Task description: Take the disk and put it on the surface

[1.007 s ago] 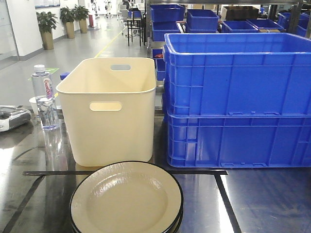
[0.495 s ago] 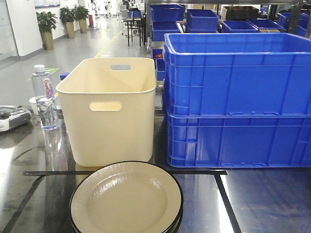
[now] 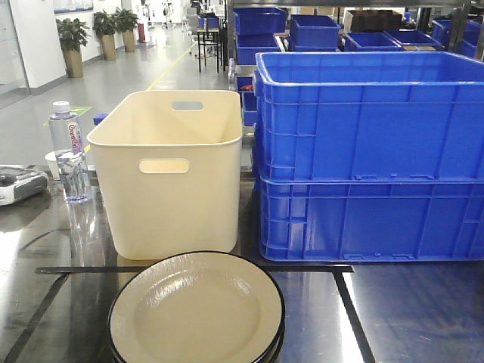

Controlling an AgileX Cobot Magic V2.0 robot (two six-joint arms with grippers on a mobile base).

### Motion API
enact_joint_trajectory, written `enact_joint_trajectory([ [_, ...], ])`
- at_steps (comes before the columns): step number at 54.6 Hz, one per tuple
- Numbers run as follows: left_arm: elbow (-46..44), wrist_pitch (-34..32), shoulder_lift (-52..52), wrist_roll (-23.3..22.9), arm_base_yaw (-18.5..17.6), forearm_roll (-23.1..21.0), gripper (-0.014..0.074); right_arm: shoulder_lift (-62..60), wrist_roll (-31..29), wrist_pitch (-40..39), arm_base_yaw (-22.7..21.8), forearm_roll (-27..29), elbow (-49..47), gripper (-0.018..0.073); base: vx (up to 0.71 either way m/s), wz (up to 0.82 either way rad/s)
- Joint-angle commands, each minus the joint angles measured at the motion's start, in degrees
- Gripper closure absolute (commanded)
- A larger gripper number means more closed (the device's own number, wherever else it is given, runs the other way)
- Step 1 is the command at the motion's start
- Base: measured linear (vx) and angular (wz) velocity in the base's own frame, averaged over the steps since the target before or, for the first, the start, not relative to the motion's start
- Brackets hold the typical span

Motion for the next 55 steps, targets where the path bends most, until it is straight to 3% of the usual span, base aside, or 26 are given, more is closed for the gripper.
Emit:
enact_joint_trajectory([
  [1, 1.5, -4.4, -1.0, -0.7, -1.2, 2.5, 0.0595, 0.9, -0.2, 1.5, 0.0, 1.3, -1.6, 0.0571, 0.0, 0.0],
  [55, 1.4, -4.4, -0.9, -0.8, -1.3, 2.9, 0.0595, 0.9, -0.2, 1.4, 0.0, 1.3, -1.6, 0.0571, 0.0, 0.0],
])
